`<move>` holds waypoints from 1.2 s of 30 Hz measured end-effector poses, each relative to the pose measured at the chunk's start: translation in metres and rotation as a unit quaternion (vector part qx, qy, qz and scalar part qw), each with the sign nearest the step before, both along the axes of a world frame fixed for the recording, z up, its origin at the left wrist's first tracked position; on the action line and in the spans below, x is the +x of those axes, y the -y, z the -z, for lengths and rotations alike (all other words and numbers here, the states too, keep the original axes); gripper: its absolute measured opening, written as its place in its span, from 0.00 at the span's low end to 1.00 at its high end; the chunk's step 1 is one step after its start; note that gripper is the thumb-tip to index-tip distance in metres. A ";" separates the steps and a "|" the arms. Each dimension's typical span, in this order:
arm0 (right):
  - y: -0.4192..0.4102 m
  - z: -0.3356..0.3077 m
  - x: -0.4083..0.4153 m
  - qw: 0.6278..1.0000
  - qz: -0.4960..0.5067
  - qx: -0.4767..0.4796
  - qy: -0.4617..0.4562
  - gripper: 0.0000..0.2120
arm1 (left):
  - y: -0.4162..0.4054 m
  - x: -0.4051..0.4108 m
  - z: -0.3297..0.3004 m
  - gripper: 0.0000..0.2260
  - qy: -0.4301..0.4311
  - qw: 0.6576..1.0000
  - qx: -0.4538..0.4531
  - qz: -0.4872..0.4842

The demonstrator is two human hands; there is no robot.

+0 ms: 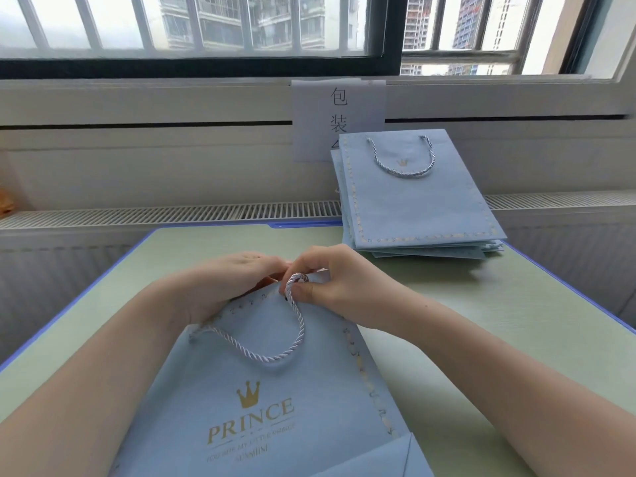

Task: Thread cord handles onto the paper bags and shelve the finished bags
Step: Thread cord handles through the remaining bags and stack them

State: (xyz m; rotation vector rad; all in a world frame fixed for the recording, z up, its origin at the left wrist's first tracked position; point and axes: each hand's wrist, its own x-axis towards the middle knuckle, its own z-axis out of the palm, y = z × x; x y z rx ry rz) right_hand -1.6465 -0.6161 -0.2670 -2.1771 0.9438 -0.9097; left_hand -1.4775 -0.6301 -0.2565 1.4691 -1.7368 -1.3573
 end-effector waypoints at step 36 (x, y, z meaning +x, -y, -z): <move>-0.007 -0.017 -0.011 0.989 -0.074 0.119 0.039 0.06 | -0.003 -0.005 0.003 0.28 -0.125 0.992 0.026 0.002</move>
